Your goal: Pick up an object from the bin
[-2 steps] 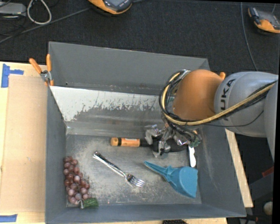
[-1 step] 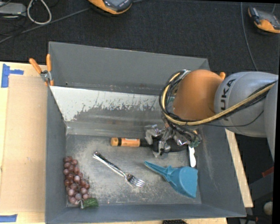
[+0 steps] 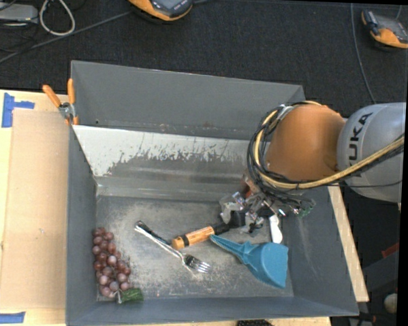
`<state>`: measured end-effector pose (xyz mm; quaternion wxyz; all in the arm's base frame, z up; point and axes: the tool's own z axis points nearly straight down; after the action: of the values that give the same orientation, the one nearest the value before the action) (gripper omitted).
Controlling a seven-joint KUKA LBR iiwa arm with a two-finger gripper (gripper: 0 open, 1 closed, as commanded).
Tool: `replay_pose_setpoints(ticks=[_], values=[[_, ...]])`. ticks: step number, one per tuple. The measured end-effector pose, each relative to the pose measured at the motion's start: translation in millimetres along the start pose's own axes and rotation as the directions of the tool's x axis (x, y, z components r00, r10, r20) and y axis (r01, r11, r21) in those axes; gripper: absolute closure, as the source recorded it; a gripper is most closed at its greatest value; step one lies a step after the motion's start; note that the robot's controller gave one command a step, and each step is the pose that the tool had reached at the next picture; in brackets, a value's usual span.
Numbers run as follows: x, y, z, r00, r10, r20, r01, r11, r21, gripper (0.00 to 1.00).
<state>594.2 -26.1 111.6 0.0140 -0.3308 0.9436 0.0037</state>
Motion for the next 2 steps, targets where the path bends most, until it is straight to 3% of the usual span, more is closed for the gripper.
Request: replay_pose_setpoints(ticks=[1, 2], values=[[-10.6, -9, 14, 0.992, 0.129, 0.006, -0.13, 0.992, 0.002, 1.0], [-10.1, -5, -37, 0.992, 0.125, 0.0, -0.125, 0.992, -0.002, 1.0]])
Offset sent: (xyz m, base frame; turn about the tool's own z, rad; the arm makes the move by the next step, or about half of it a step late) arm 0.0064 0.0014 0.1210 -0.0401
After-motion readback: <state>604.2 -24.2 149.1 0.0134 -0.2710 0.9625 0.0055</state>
